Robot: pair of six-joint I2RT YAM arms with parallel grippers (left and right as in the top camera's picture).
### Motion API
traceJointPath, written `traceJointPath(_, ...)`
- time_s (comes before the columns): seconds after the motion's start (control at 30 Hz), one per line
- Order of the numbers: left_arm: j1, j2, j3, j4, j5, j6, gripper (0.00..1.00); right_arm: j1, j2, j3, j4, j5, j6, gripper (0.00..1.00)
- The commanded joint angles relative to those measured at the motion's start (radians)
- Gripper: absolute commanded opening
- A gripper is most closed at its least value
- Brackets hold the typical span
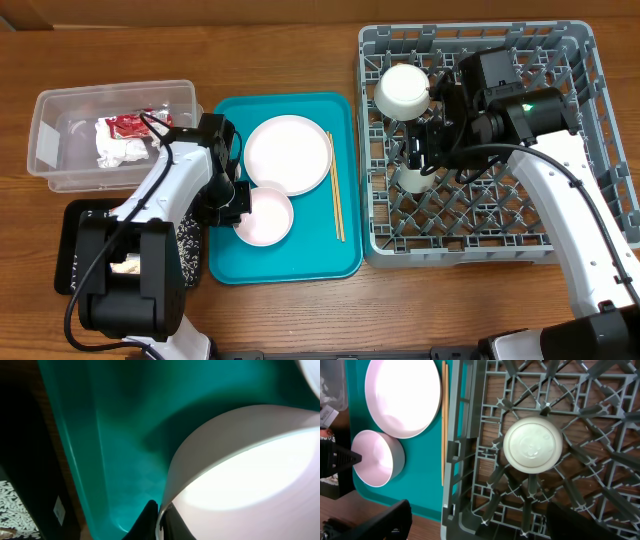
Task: Sort waste into correct bins and load items into the dishwasher
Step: 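Reach the left gripper to the small pink bowl and grasp its rim, then lift the pink bowl and hand it to the right gripper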
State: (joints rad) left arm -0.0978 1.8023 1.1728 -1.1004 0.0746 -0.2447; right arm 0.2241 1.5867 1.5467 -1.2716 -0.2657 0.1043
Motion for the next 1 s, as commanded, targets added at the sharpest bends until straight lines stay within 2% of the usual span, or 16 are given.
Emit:
traceJointPath(0.0, 0.000, -0.003, -0.005, -0.010, -0.005, -0.010, 0.04, -0.001, -0.001, 0.005, 0.005, -0.005, 0.001, 0.88)
traceJointPath(0.17, 0.000, -0.004, 0.014, -0.046, -0.012, 0.002, 0.04, -0.001, -0.001, 0.005, 0.005, -0.006, 0.001, 0.89)
traceJointPath(0.23, 0.000, -0.007, 0.060, -0.093, -0.011, 0.006, 0.04, -0.001, -0.001, 0.005, 0.006, -0.006, 0.001, 0.98)
traceJointPath(0.27, 0.000, -0.008, 0.087, -0.118, -0.012, 0.006, 0.04, -0.001, -0.001, 0.005, 0.006, -0.007, 0.001, 1.00)
traceJointPath(0.63, -0.018, -0.066, 0.449, -0.324, 0.032, 0.008, 0.04, -0.001, -0.001, 0.005, 0.028, -0.129, 0.001, 1.00)
traceJointPath(0.83, -0.097, -0.065, 0.499, -0.274, 0.132, 0.004, 0.04, -0.001, -0.001, 0.005, 0.027, -0.129, 0.002, 1.00)
traceJointPath(0.97, -0.159, -0.065, 0.499, -0.209, 0.140, -0.031, 0.04, -0.001, -0.001, 0.005, 0.011, -0.130, 0.002, 0.99)
